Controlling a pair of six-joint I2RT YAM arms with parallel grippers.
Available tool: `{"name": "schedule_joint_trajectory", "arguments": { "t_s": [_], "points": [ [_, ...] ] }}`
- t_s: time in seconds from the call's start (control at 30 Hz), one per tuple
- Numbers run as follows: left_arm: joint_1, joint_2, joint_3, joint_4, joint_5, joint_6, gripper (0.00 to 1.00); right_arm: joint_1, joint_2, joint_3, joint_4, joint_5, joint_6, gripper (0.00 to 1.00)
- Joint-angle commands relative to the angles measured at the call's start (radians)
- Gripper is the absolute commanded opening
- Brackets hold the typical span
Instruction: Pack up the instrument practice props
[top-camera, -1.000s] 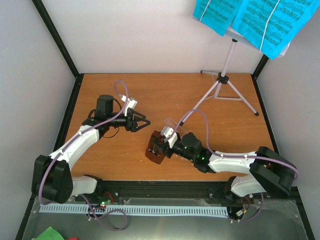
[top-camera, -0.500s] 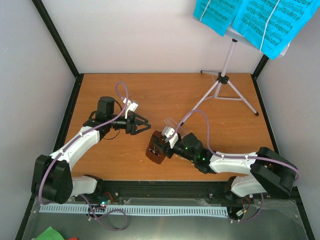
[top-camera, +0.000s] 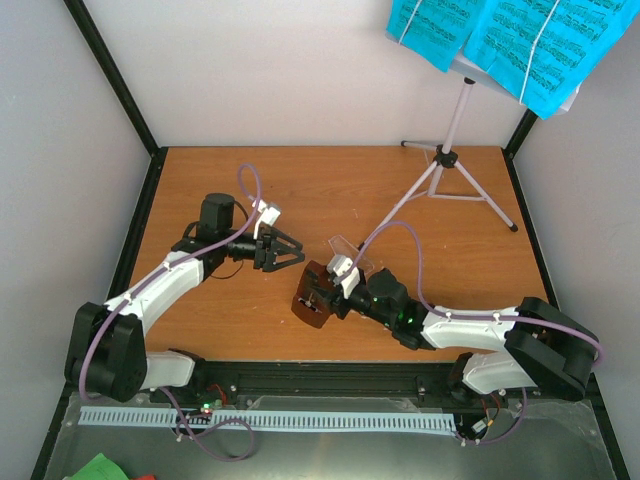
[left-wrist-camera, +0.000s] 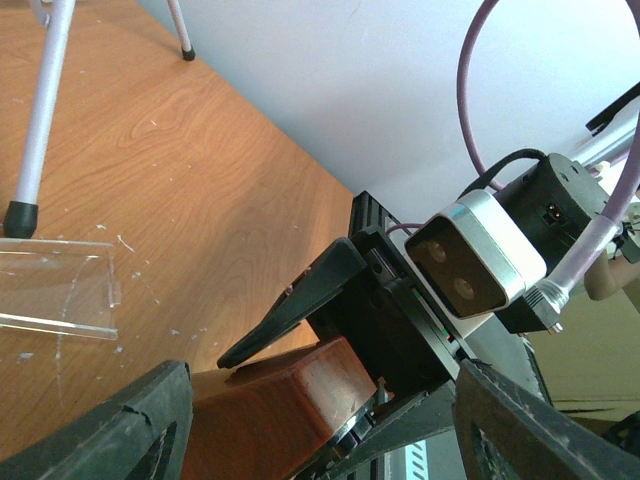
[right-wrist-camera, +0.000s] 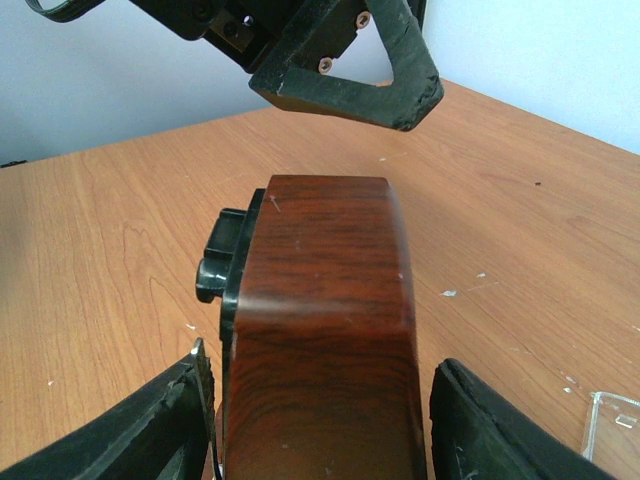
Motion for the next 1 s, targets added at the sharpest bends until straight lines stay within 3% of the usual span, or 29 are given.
{"name": "schedule_joint_trajectory", "arguments": {
  "t_s": [0.0, 0.97],
  "points": [
    [-0.02, 0.02, 0.002, 0.025, 0.04, 0.005, 0.72, 0.006, -0.01, 0.02, -0.041, 0.049, 0.007, 0.58],
    [-0.054, 0.083, 0.016, 0.006, 0.079, 0.016, 0.68, 0.006, 0.039, 0.061, -0.075, 0.127, 0.026, 0.56]
  ]
}}
